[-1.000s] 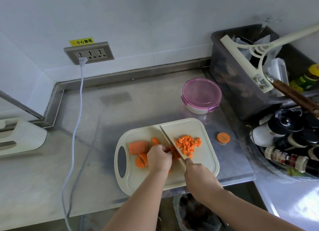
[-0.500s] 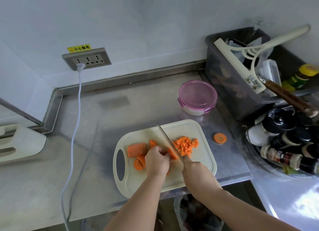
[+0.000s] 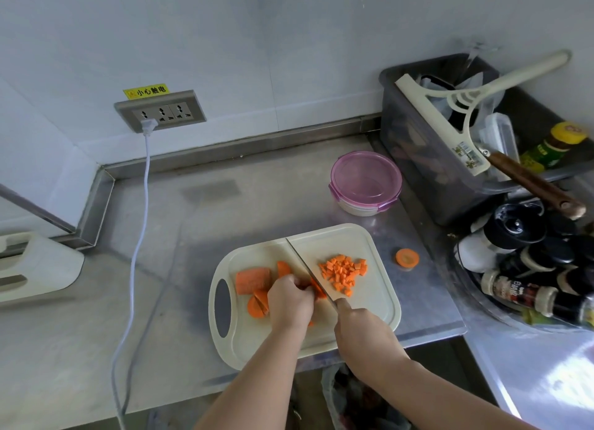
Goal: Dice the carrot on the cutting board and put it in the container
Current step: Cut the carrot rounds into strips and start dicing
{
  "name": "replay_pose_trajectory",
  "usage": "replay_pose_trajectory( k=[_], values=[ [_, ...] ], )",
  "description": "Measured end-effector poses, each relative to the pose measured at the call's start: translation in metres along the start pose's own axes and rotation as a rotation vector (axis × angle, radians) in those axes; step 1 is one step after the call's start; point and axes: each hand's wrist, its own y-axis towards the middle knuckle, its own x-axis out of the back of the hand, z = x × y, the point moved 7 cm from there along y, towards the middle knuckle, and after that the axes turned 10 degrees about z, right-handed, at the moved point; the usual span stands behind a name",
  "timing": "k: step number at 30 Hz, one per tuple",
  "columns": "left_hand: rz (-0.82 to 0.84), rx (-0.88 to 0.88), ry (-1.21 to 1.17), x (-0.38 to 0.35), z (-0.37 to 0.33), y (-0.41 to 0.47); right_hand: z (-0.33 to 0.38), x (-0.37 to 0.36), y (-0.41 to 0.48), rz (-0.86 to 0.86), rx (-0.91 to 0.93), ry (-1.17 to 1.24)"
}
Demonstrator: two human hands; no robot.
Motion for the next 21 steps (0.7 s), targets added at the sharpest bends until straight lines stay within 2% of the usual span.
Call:
replay_pose_trajectory(
  k=[3, 8, 21],
  values=[
    [0.005, 0.002, -0.007, -0.001, 0.002, 0.002, 0.001, -0.008, 0.006, 0.030, -0.012, -0.091],
    [-0.004, 0.007, 0.014, -0.001, 0.001, 0.004, -0.003, -0.012, 0.015, 0.037, -0.009, -0.100],
    [-0.007, -0.039, 0.073, 0.003, -0.005, -0.004, -0.006, -0.005, 0.019, -0.007, -0.022, -0.020]
  ],
)
